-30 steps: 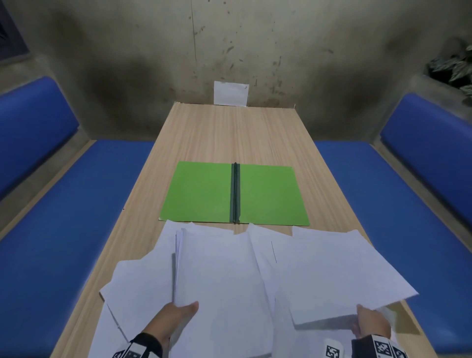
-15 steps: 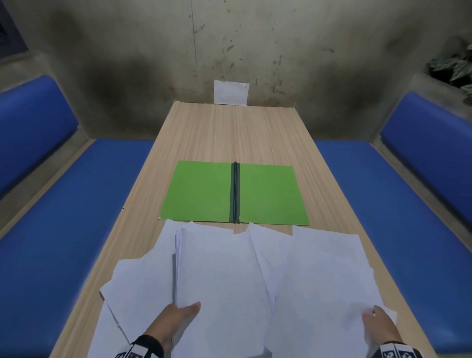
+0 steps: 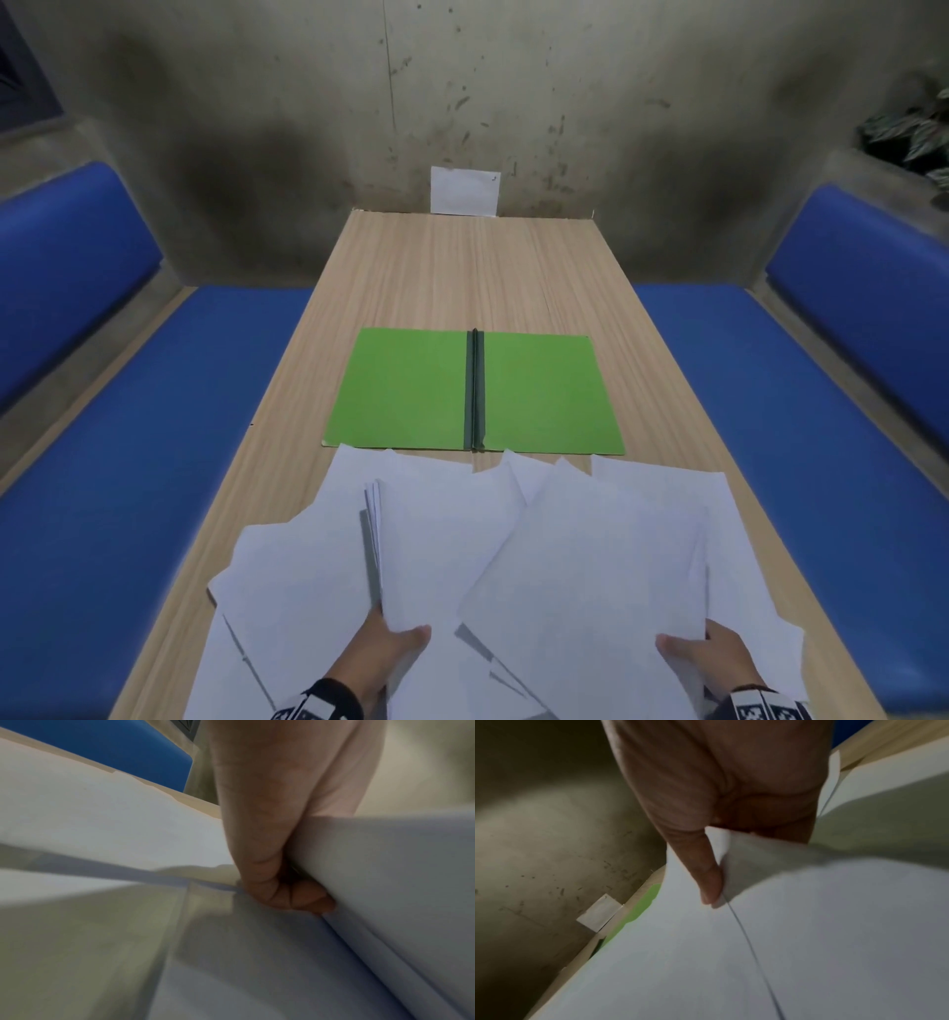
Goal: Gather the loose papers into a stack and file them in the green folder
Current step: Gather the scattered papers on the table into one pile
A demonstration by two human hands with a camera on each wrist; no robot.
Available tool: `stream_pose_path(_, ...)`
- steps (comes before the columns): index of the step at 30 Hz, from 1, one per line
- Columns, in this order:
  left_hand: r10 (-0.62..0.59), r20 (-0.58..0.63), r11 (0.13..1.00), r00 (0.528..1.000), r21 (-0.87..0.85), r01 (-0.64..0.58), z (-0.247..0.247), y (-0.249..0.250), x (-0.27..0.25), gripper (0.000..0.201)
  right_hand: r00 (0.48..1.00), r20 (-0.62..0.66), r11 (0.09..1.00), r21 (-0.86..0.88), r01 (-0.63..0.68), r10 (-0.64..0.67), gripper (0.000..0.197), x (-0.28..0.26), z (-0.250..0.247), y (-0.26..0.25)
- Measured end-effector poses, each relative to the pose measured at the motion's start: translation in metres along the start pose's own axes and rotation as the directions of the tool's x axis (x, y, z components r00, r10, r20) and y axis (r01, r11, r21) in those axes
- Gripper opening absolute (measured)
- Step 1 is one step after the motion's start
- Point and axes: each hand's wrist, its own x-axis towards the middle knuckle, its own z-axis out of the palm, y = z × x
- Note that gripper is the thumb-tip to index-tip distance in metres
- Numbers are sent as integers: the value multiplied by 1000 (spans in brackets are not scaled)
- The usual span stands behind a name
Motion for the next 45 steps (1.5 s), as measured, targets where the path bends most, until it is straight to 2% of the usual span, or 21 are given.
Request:
stream_pose_path(2,0,12,999,1000,47,0,3,1,0,52,999,1,998,-43,51,-51,43,-3,5,0)
stream_pose_path(6,-11,-38,998,999,67,13,7,4,0,24,997,-19,992,-100,73,-75,37,-6,9,-4)
stream_pose_path(8,13,-55,998,998,58,-10,8,7,-2,28,997,-29,993,-97,66,-69,37,-4,9,-6)
stream_pose_path(10,55,-61,998,997,38,-53,9,10,-5,39,997,-36,998,-3,67,-67,28,-1,10,-6)
stream_pose_path(12,78,-61,997,995,12,-78,9,13,-7,47,999,-3,984,172,45,-45,13,-1,11,-4)
stream_pose_path(14,78,-53,997,996,-3,-78,10,15,-8,54,998,57,946,323,18,-39,19,4,18,0)
stream_pose_path(15,83,-45,997,996,13,-82,11,16,-8,56,998,59,942,336,6,-27,22,5,21,2)
stream_pose_path(19,128,-90,968,988,228,-104,9,27,-12,66,998,-62,993,109,39,-32,31,3,24,1)
stream_pose_path(22,223,-152,922,963,352,-158,0,48,-21,70,996,-80,999,-4,39,-39,14,-4,18,-5)
stream_pose_path(24,271,-178,919,946,340,-199,-12,64,-29,70,997,-69,997,-69,30,-35,14,-8,14,-8)
stream_pose_path(28,348,-175,909,921,304,-286,-41,92,-46,62,998,-31,984,-170,50,-56,33,-11,9,-8)
stream_pose_path(32,435,-195,895,879,201,-399,-66,113,-62,51,999,-20,984,-170,43,-47,37,-5,7,-8)
stream_pose_path(37,385,-237,923,892,93,-374,-98,104,-65,57,1000,-2,992,124,14,-14,24,-10,12,-21)
stream_pose_path(40,364,-232,931,902,70,-358,-105,94,-69,58,999,-2,975,217,47,-47,9,-4,25,-25)
stream_pose_path(42,350,-226,936,909,50,-348,-106,89,-70,53,996,-48,986,146,83,-77,6,3,36,-27)
stream_pose_path(45,356,-208,933,911,22,-360,-104,86,-72,48,985,-133,994,-31,109,-112,32,9,50,-37)
